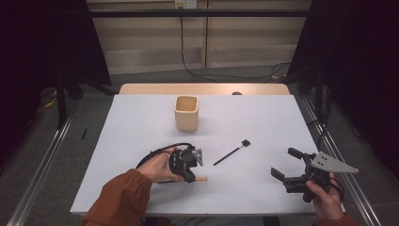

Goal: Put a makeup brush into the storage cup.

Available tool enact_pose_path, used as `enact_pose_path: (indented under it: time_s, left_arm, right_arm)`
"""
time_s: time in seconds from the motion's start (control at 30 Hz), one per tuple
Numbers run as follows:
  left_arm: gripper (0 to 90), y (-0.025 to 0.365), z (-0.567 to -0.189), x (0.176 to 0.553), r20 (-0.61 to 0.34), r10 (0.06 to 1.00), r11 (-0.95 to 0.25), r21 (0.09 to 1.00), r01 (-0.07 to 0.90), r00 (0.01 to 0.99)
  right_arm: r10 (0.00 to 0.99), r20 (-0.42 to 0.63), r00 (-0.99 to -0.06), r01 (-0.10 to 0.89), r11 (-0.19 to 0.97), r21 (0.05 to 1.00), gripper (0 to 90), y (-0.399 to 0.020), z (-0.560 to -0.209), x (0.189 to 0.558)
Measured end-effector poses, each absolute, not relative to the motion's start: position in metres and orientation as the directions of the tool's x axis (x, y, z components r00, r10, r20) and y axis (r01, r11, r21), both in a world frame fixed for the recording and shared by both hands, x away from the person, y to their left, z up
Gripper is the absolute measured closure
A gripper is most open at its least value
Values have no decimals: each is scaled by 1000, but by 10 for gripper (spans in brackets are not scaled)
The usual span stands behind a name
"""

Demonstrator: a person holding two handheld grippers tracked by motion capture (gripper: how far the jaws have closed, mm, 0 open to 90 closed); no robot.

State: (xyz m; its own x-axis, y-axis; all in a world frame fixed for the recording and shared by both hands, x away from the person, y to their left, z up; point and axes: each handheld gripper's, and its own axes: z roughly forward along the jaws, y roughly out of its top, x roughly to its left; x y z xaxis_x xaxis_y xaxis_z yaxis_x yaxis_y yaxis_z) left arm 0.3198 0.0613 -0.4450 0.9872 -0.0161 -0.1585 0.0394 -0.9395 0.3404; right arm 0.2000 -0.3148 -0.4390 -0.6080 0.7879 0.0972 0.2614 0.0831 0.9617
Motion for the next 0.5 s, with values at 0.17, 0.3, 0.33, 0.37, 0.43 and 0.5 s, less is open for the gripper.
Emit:
enact_pose_path:
  time_s: [0.17, 0.3, 0.33, 0.37, 0.43, 0.5]
  left_arm:
    - [842, 68, -437, 324, -174, 13, -915, 394, 82, 985]
    - [842, 73, -431, 326, -186, 37, -890, 440, 116, 982]
    - [842, 74, -430, 327, -193, 42, -881, 455, 127, 980]
    - [842, 76, -428, 327, -193, 49, -871, 472, 137, 980]
    - [841, 79, -424, 329, -205, 60, -848, 506, 158, 977]
    - [842, 82, -420, 330, -213, 69, -826, 536, 175, 975]
  right_arm:
    - [789, 98, -607, 262, 82, 962, 0, -315, -439, 200]
    - [789, 97, -607, 262, 84, 961, 0, -315, -439, 200]
    - [789, 97, -607, 262, 84, 961, 0, -315, -439, 200]
    - [789, 96, -607, 261, 84, 962, 0, -315, -439, 200]
    - [788, 96, -608, 262, 84, 961, 0, -315, -439, 200]
    - [789, 97, -607, 262, 83, 961, 0, -315, -439, 200]
